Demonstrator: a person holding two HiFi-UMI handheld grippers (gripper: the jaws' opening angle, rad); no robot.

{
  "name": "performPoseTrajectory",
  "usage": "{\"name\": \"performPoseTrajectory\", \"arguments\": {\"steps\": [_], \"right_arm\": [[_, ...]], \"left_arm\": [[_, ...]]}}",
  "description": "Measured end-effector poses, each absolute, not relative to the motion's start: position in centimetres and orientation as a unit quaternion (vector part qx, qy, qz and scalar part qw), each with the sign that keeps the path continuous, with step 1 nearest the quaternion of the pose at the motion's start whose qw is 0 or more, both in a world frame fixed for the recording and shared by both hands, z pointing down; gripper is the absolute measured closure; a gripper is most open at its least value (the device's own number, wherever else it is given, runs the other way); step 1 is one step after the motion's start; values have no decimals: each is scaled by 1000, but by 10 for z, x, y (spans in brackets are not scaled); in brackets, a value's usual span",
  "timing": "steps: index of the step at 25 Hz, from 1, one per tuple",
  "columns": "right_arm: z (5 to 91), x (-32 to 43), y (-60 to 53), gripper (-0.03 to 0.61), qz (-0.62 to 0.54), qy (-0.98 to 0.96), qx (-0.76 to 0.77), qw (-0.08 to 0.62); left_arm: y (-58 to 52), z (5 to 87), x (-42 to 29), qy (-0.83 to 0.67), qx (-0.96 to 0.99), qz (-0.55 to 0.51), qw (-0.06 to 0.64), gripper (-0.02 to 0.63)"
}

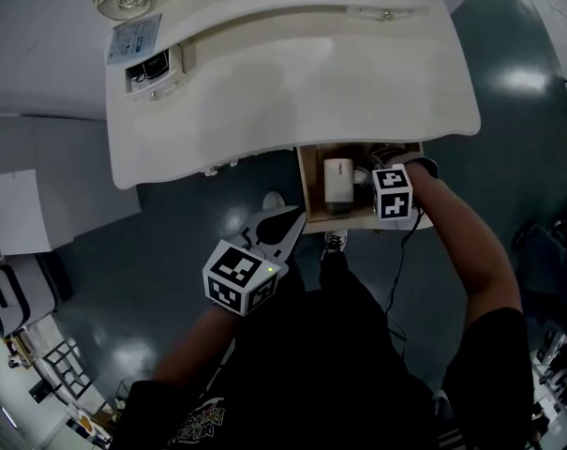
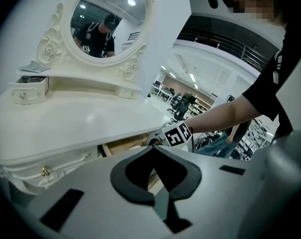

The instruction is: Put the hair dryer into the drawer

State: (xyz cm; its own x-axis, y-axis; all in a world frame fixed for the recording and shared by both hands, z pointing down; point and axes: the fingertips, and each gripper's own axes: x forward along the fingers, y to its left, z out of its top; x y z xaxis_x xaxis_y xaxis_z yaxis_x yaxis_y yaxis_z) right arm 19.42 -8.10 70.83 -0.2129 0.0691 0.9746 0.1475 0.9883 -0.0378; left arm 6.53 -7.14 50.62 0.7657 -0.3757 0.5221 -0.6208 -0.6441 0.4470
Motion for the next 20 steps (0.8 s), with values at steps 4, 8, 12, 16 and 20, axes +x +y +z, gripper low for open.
{"name": "performPoseTrajectory", "arguments": {"steps": [4,8,12,16,20], "right_arm": [[720,190,-88,367,-33,-778,-72,624],[730,186,-92,367,-33,-775,-77,626],[737,183,-93,367,-30,-774,-79,627],[741,181,-96,367,-31,-775,-82,626],[745,180,-97,367,-41,-771,-87,630]], "left_arm": [[-68,513,58,-287,880,202,320,611],[-66,515,51,-291,878,202,322,611],[-61,519,44,-299,872,205,329,611],[-57,522,39,-304,868,207,334,611],[-57,522,35,-311,864,209,337,611]]}}
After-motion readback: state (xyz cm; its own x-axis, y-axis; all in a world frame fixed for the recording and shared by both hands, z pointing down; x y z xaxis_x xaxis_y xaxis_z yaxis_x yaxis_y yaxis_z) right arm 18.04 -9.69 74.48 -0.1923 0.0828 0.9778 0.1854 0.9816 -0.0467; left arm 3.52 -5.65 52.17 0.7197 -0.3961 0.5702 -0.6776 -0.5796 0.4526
